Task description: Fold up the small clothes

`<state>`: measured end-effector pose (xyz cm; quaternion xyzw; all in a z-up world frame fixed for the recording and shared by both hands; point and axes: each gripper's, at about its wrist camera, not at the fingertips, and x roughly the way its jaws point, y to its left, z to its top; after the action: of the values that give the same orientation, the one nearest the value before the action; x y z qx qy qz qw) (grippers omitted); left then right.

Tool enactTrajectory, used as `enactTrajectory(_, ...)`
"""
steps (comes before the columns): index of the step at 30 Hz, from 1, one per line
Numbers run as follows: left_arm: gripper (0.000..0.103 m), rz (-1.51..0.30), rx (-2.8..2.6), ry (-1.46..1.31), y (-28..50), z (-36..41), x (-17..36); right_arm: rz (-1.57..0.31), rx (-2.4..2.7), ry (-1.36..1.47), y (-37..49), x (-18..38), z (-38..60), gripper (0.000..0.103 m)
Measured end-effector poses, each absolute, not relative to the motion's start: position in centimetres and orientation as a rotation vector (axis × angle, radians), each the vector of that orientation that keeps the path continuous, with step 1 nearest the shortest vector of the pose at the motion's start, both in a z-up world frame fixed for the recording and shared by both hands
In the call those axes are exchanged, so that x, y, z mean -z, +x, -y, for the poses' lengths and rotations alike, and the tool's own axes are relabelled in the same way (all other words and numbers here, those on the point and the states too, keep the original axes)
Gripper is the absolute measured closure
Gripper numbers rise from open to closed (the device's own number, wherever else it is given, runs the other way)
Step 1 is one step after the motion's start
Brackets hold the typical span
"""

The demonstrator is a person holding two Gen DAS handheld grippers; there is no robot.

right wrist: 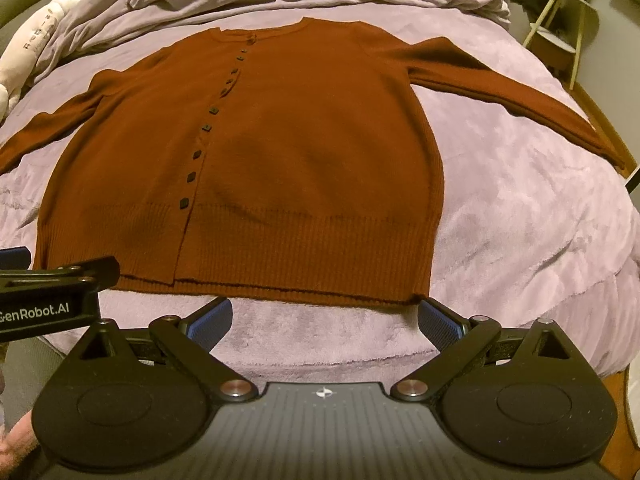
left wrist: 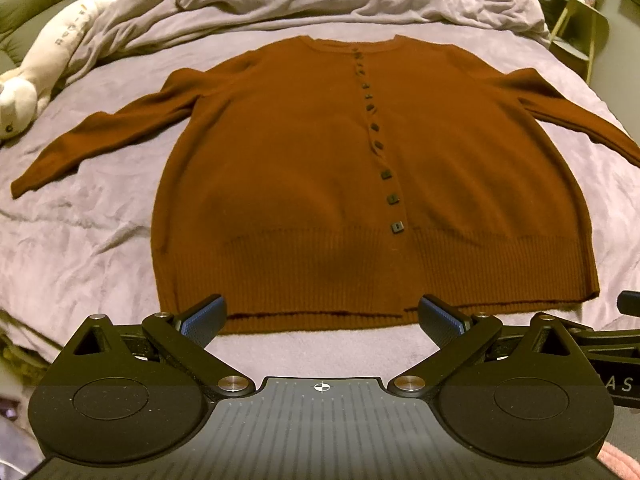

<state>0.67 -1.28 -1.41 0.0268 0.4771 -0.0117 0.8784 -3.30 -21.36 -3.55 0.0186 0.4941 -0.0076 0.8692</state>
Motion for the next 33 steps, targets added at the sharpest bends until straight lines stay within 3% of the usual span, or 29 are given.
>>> enactTrajectory(33,0.0,-1.025,0.024,0.046,1.1,1.3,2.3,-0.973,-0.061,0.237,-4.1,4.4,23.2,0.004)
